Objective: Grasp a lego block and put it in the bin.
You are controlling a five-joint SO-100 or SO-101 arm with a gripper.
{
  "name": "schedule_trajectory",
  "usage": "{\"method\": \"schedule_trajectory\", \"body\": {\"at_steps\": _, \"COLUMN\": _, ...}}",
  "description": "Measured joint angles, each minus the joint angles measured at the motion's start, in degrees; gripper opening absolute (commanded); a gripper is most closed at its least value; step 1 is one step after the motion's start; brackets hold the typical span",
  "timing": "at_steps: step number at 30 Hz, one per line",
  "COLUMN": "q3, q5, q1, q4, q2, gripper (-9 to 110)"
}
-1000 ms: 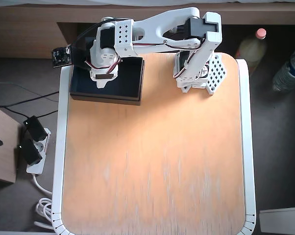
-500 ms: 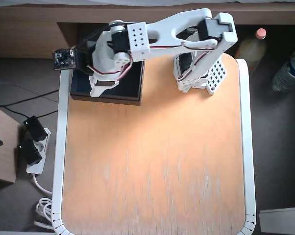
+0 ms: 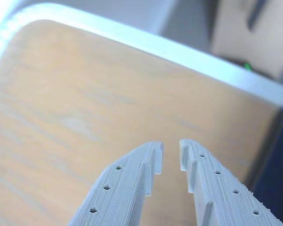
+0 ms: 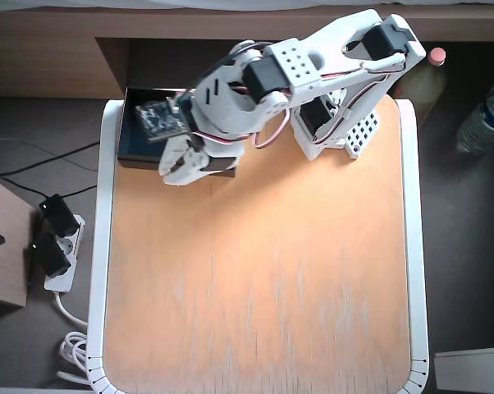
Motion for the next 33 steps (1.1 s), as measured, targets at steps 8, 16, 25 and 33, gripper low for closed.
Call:
{"method": "schedule_trajectory", "body": {"at_steps": 8, "q3": 0.0, "q5": 3.25, "q1": -16.08, "q4": 7.38, "q2": 9.93, "gripper": 0}}
{"method": "schedule_trajectory", "body": {"at_steps": 16, "q3": 0.0, "q5": 4.13, "q1": -35.6, "q4": 15.29, "q2": 17.84, "gripper": 0}}
{"method": "schedule_trajectory", "body": {"at_steps": 25, "q3": 13.62, "q5": 5.54, "q1": -48.16, "q4": 15.91, "q2": 30.41, "gripper": 0}}
{"method": "schedule_trajectory", "body": {"at_steps": 33, "q3": 36.91, "q5": 5.54, "q1": -49.75, "q4": 4.75, "q2": 40.08, "gripper": 0}}
